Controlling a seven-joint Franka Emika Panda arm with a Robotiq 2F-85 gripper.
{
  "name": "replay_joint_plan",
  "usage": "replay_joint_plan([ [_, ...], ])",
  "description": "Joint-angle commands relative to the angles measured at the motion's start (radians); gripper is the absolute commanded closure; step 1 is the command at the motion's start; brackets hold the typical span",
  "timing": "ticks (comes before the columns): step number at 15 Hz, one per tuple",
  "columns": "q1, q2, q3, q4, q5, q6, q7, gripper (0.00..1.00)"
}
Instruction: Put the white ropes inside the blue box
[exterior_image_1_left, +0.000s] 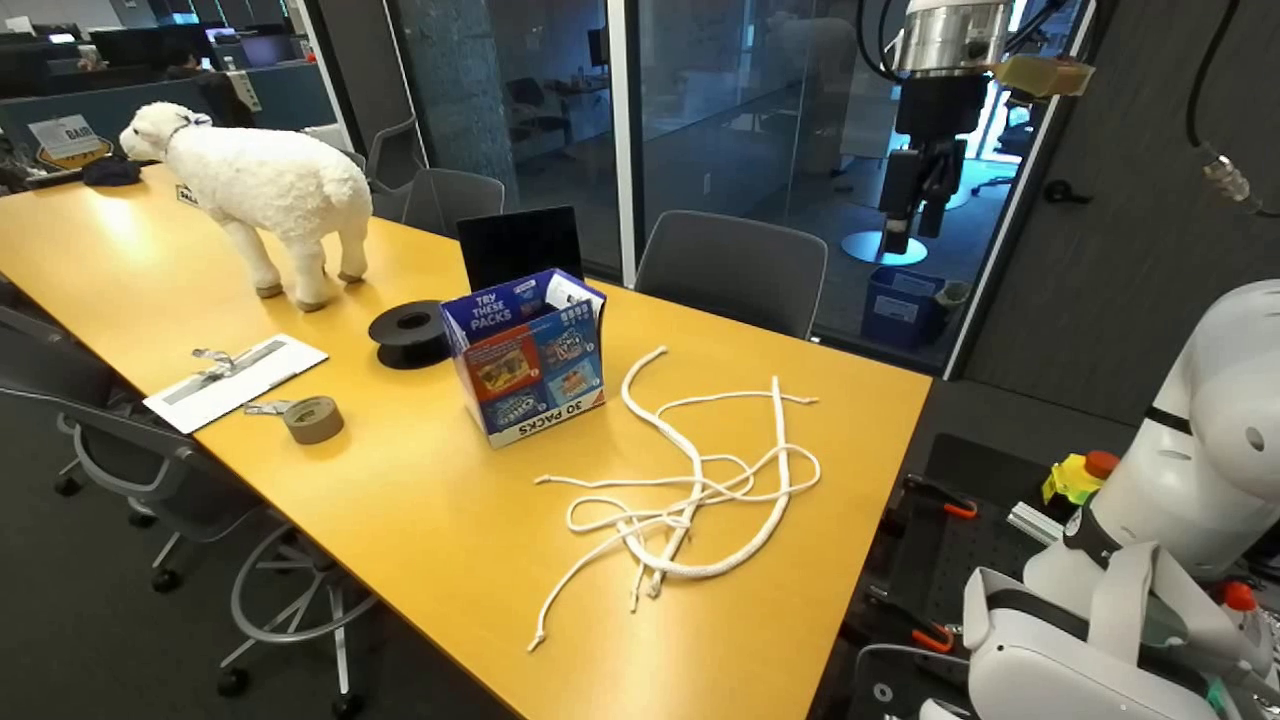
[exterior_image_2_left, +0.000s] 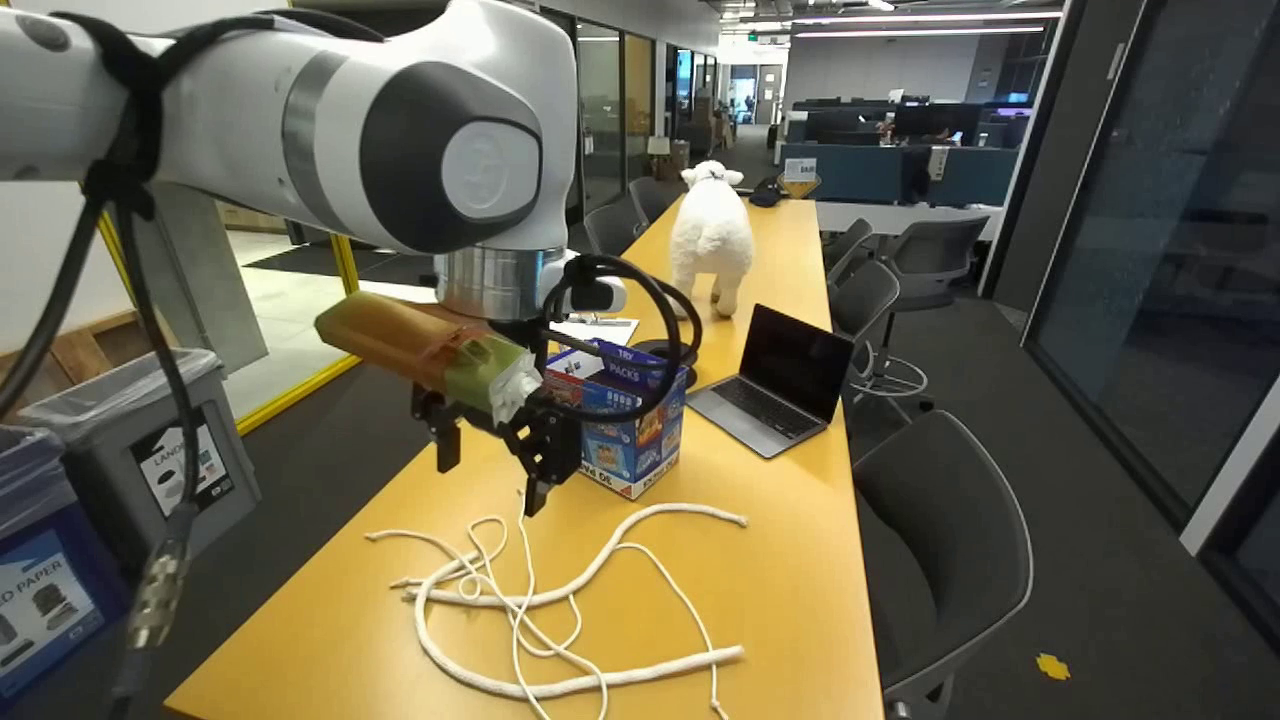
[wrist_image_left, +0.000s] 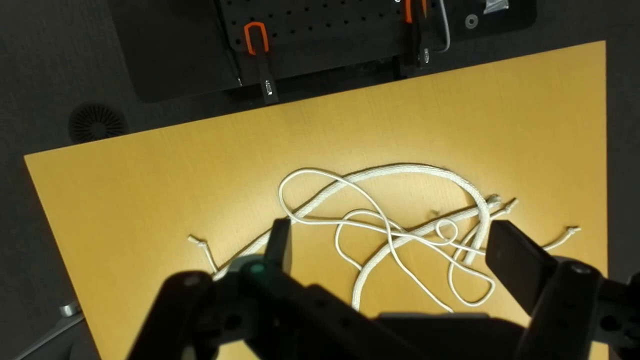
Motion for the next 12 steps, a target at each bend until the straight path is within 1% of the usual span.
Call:
replay_joint_plan([
  [1,0.012,0.005,0.026,-0.092,0.015,0.107,-0.013,0.0],
  [4,0.04,0.064,0.077,-0.208,0.038,0.314,0.034,0.0],
  [6,0.069,0.153,0.124,-0.252,0.064,0.456,0.079,0.0],
  [10,0.134,0.365,0.211,-0.264,0.107,0.711,0.155,0.0],
  [12,0.139,0.471,0.241,-0.23,0.098,0.809,0.215,0.0],
])
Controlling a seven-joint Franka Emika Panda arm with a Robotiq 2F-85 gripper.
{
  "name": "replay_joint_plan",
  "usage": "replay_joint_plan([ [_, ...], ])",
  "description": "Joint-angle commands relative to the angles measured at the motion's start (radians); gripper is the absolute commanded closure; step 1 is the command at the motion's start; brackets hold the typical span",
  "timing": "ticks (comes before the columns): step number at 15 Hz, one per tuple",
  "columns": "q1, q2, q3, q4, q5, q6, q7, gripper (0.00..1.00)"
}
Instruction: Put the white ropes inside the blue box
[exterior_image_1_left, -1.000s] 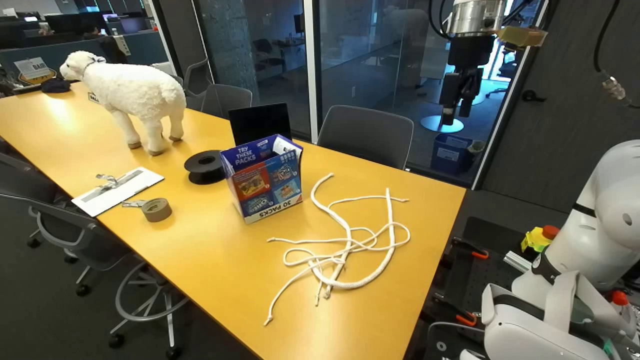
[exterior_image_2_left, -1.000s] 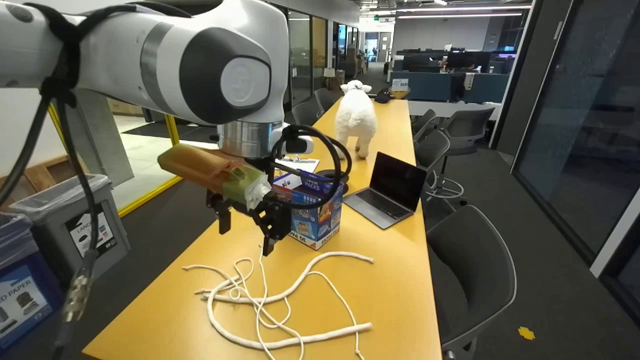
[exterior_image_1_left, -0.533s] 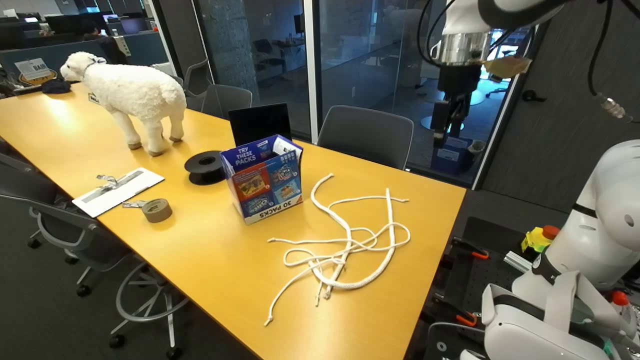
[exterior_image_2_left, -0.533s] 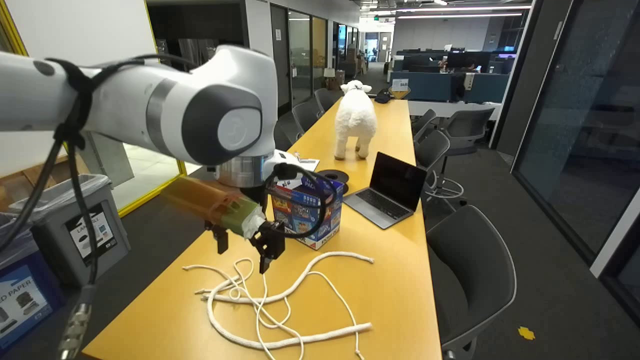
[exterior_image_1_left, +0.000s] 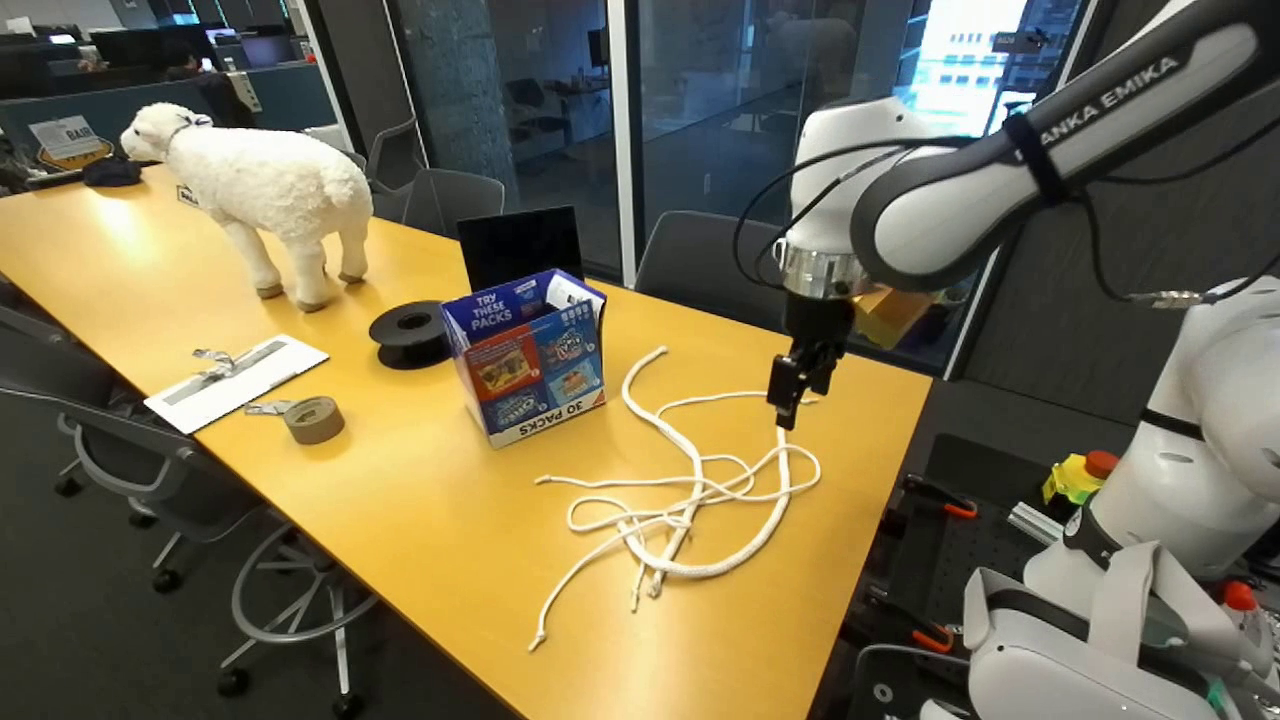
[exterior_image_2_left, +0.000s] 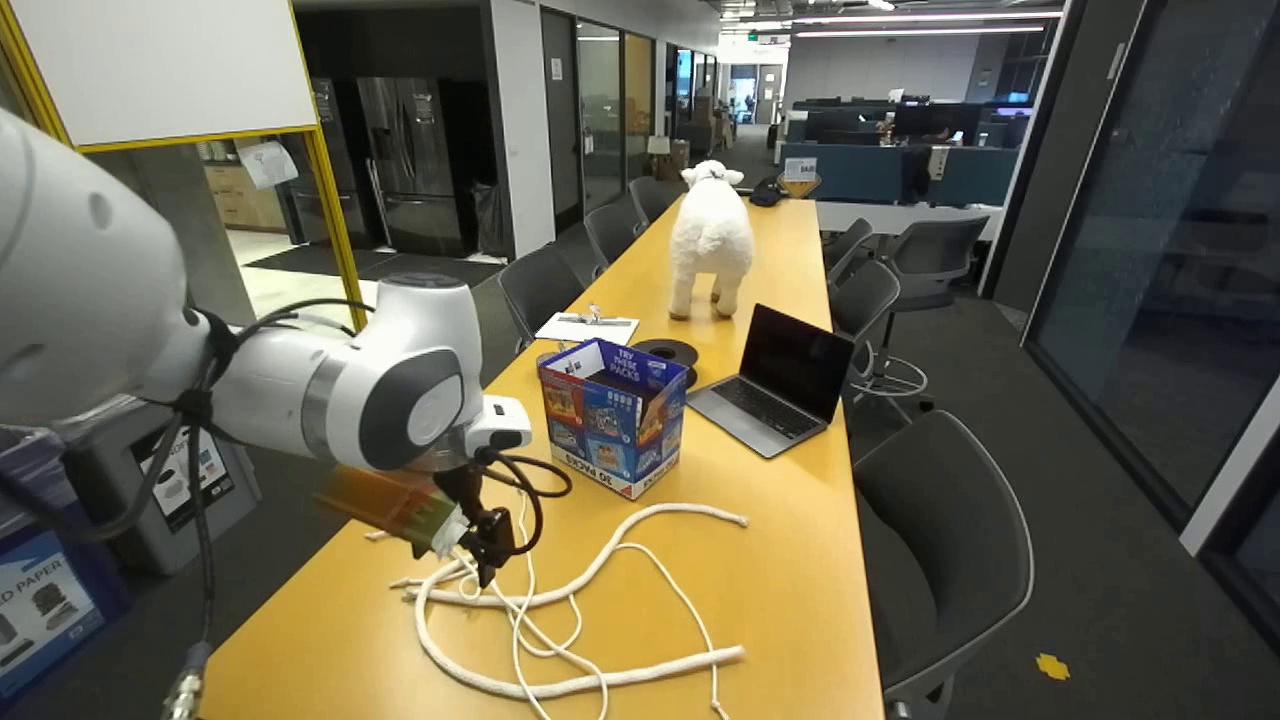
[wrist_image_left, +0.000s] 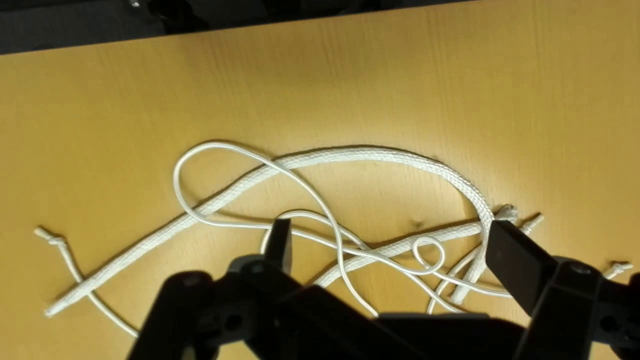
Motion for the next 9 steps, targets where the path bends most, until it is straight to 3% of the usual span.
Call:
replay_joint_plan([
  [1,0.011,0.202,0.044,0.078,0.003,0.157,0.105,0.0],
  [5,-0.007,0.386,0.065,0.125,-0.081,0.305,0.274,0.0],
  [9,0.021,0.616,0.0,0.267,-0.212,0.298,0.557,0.0],
])
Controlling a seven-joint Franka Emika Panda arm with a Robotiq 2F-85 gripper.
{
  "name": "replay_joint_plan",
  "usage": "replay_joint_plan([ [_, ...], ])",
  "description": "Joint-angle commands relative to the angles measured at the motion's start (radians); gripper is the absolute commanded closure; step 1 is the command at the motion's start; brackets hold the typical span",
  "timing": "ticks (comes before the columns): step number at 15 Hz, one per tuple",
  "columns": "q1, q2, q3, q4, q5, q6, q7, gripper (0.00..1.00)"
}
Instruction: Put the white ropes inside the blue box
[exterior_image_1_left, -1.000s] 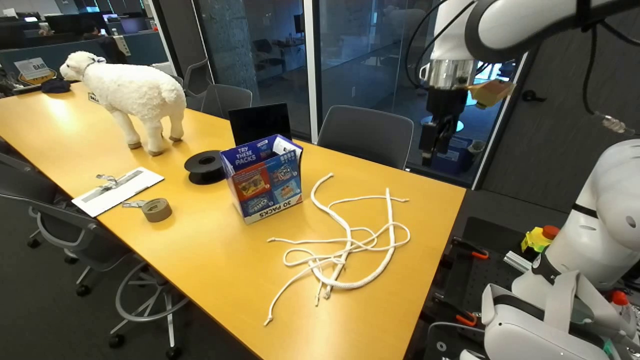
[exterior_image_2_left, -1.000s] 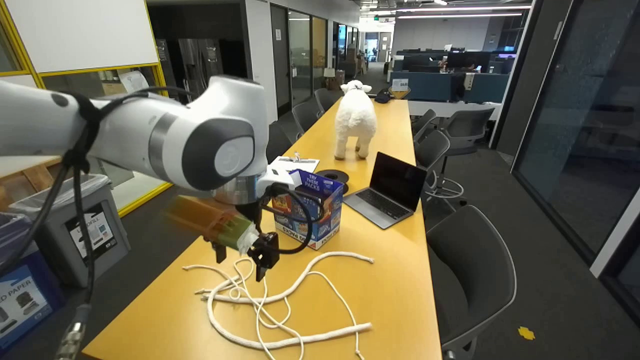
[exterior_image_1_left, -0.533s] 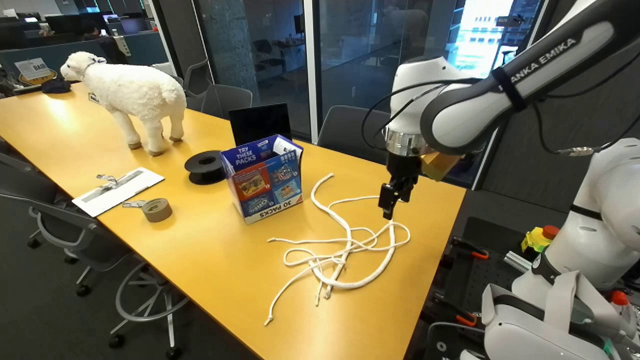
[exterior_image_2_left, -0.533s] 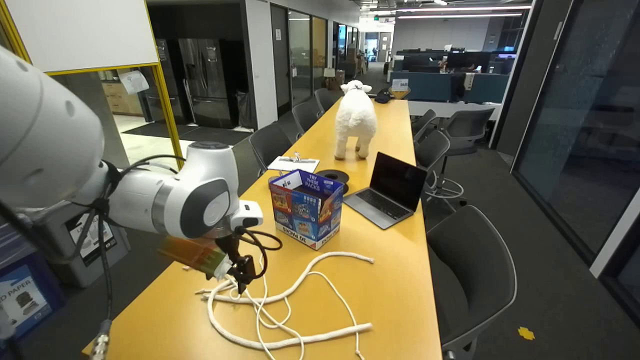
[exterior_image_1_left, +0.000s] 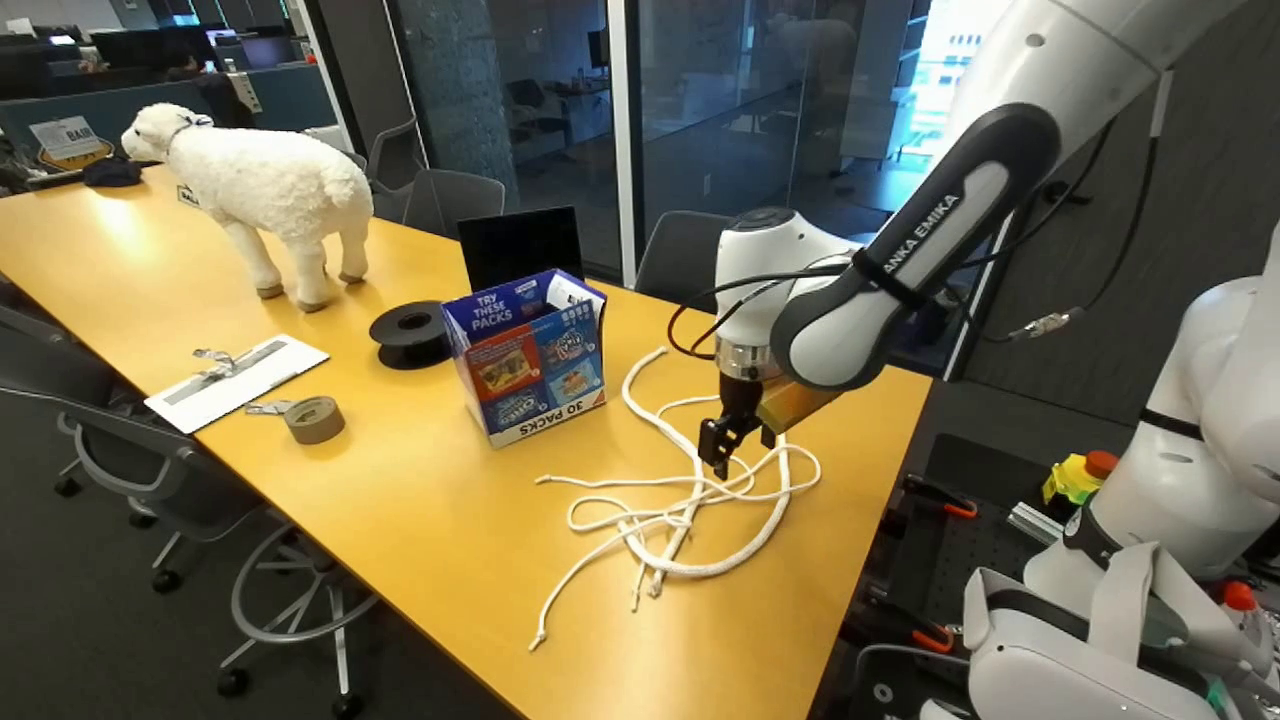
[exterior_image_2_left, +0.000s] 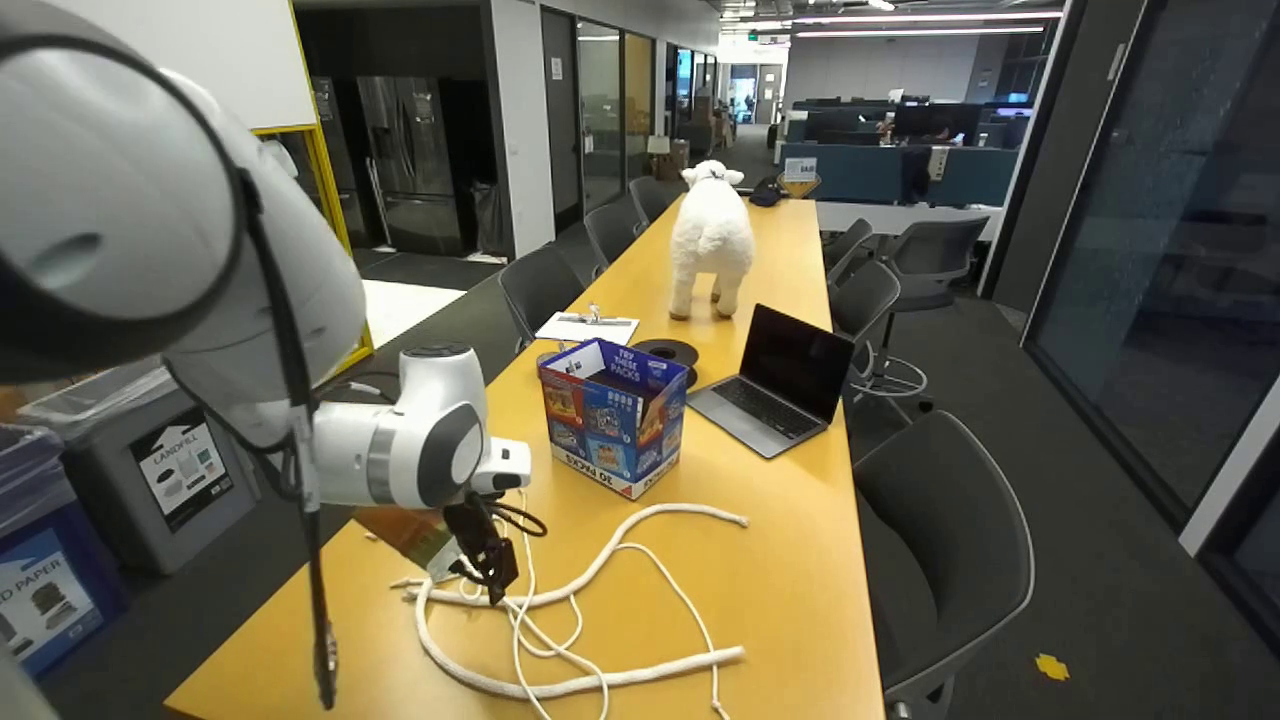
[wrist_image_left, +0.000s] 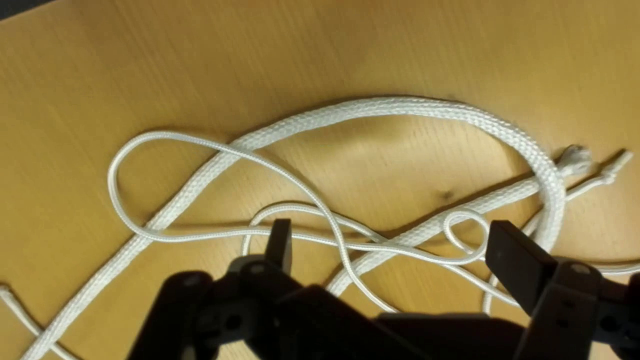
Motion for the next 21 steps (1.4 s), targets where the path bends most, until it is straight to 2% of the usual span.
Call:
replay_joint_plan([
  [1,0.035,0.224,-0.068,0.171,-0.064,-0.008,0.218,0.0],
  [5,0.079,0.376,-0.136,0.317,0.004,-0.008,0.31,0.0],
  [8,0.082,0.442,-0.157,0.393,0.068,-0.003,0.32,0.0],
  [13,0.068,0.463,-0.165,0.426,0.139,-0.015,0.284,0.0],
  [21,0.037,0.447,-0.155,0.386,0.192,0.025,0.181,0.0],
])
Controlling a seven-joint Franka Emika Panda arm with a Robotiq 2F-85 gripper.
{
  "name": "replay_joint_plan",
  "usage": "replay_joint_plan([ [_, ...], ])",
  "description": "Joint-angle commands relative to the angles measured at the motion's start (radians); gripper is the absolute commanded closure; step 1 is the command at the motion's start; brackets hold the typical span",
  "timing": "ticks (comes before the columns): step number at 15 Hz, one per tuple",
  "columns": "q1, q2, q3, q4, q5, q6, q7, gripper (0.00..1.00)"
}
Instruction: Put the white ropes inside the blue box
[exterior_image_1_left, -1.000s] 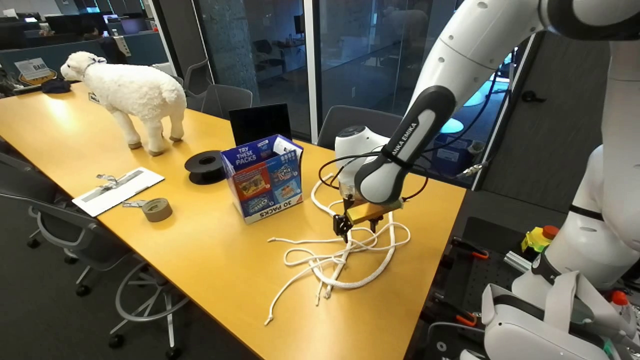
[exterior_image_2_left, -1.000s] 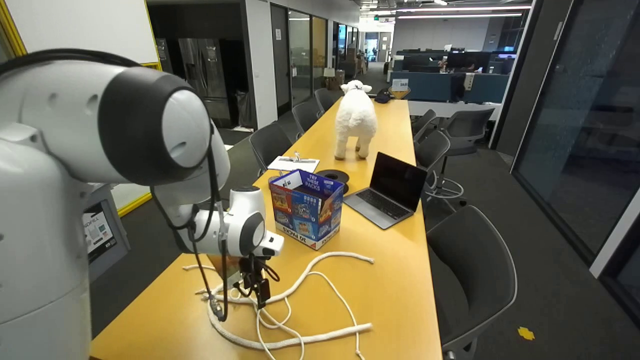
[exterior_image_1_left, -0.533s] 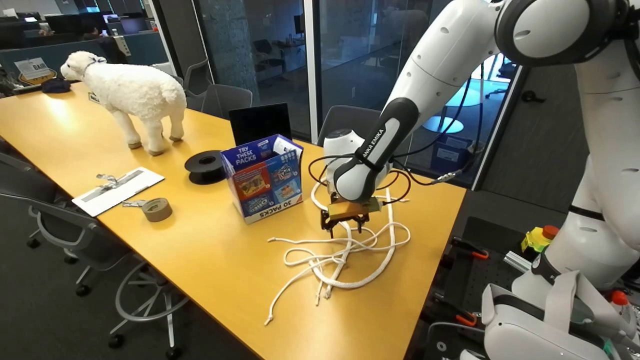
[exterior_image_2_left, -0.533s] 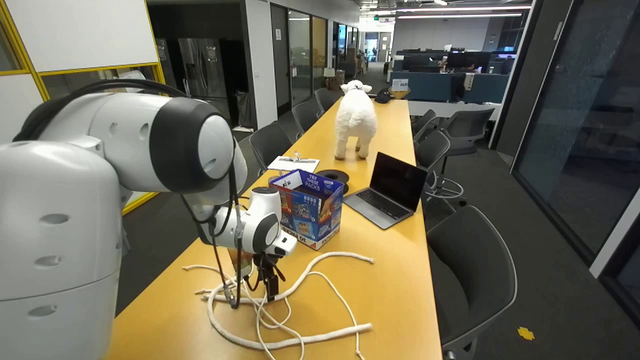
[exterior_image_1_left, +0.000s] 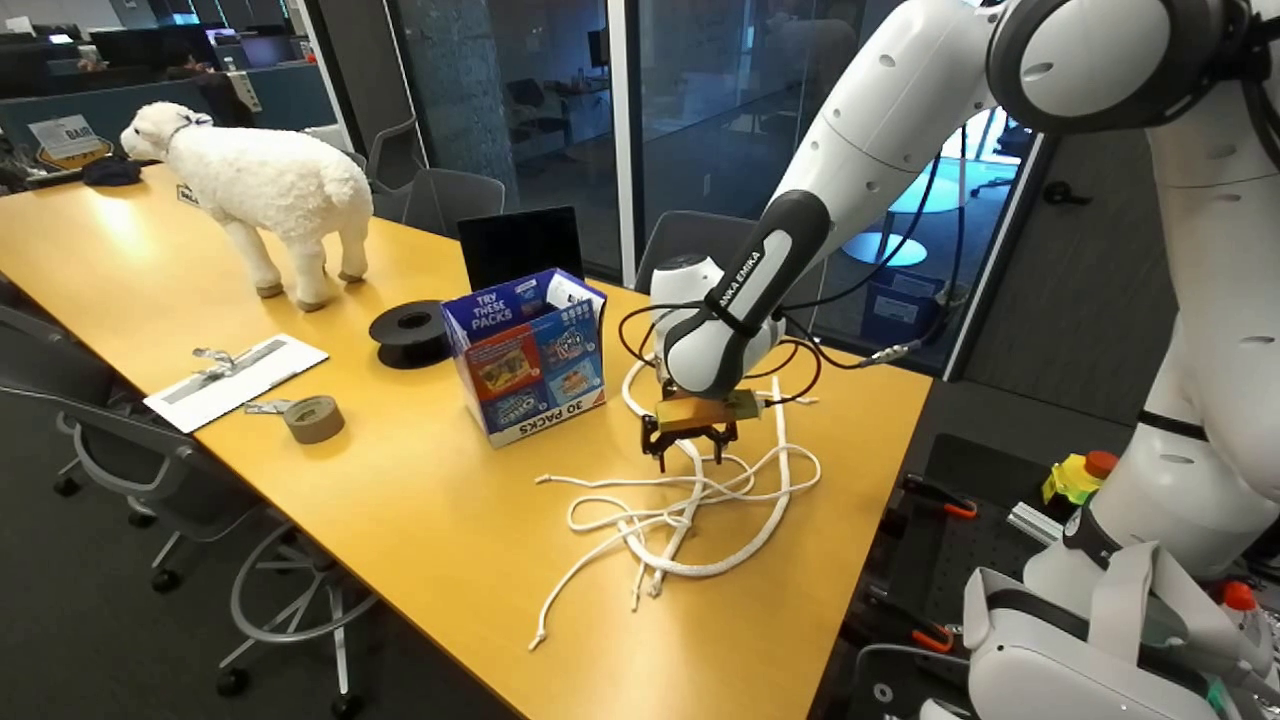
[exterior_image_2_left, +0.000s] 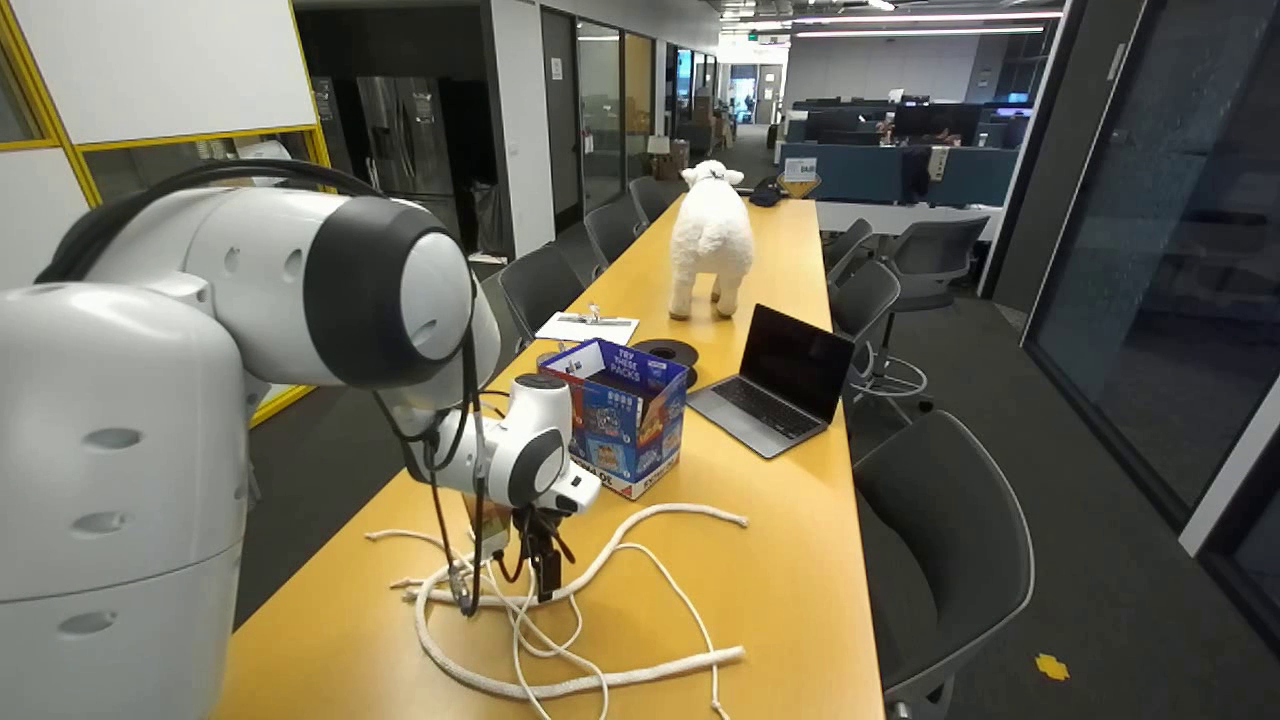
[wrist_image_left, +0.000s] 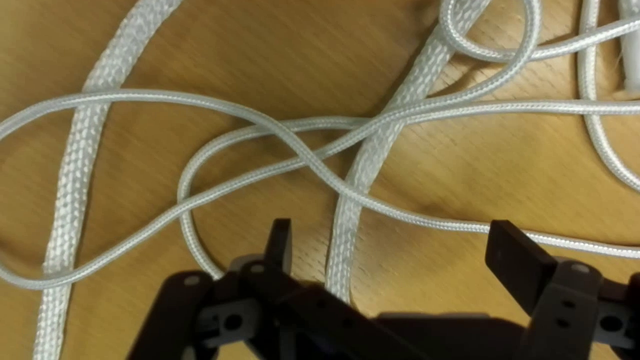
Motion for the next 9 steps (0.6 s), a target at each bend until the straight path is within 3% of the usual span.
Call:
replay_joint_plan([
  [1,-0.016,-0.007,0.0,-0.019,0.039,0.033,-0.07,0.0],
  [9,-0.022,0.006,-0.016,-0.043,0.054,0.057,-0.073,0.0],
])
